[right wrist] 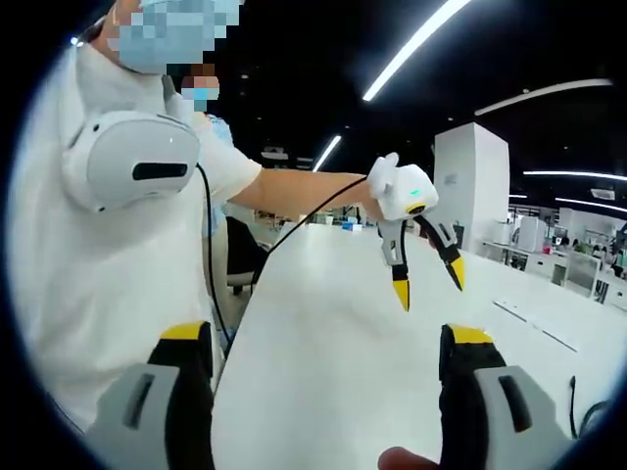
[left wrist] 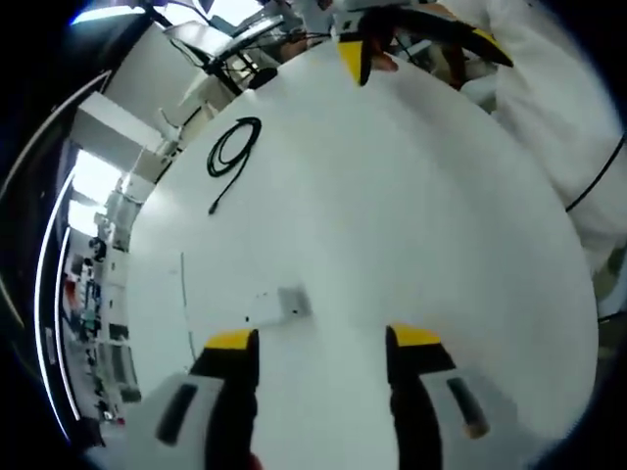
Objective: Plug the desk Type‑C cable into the charger adapter.
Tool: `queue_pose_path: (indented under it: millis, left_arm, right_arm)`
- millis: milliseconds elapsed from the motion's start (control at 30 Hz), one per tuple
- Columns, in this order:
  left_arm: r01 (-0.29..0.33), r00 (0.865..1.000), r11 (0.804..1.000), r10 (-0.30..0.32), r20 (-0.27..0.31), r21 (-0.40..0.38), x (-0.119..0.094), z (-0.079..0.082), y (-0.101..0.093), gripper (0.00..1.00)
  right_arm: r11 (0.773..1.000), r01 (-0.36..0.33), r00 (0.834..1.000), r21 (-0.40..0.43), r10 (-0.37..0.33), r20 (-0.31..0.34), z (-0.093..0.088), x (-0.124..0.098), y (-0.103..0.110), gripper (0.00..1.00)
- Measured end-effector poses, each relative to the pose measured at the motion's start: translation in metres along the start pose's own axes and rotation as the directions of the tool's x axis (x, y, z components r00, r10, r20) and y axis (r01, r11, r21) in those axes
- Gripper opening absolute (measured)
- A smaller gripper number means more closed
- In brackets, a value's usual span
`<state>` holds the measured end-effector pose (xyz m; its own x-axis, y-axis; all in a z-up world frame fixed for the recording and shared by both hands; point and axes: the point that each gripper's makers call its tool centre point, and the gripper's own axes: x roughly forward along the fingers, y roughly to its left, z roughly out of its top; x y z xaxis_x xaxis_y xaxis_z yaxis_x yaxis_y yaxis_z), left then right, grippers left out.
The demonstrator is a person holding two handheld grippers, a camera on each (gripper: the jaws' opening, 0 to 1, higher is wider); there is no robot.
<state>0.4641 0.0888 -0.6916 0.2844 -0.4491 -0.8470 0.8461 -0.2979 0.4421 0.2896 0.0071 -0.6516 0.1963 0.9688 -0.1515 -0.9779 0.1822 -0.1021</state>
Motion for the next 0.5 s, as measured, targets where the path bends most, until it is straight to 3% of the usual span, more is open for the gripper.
queue_pose_path:
  millis: [500]
  left_arm:
    - [0.021, 0.999, 0.995, -0.016, -0.047, 0.095, 0.007, 0.000, 0.011, 0.46]
  right_arm:
    - [1.000, 0.011, 1.000, 0.004, -0.011, -0.002, -0.002, -0.002, -0.001, 0.98]
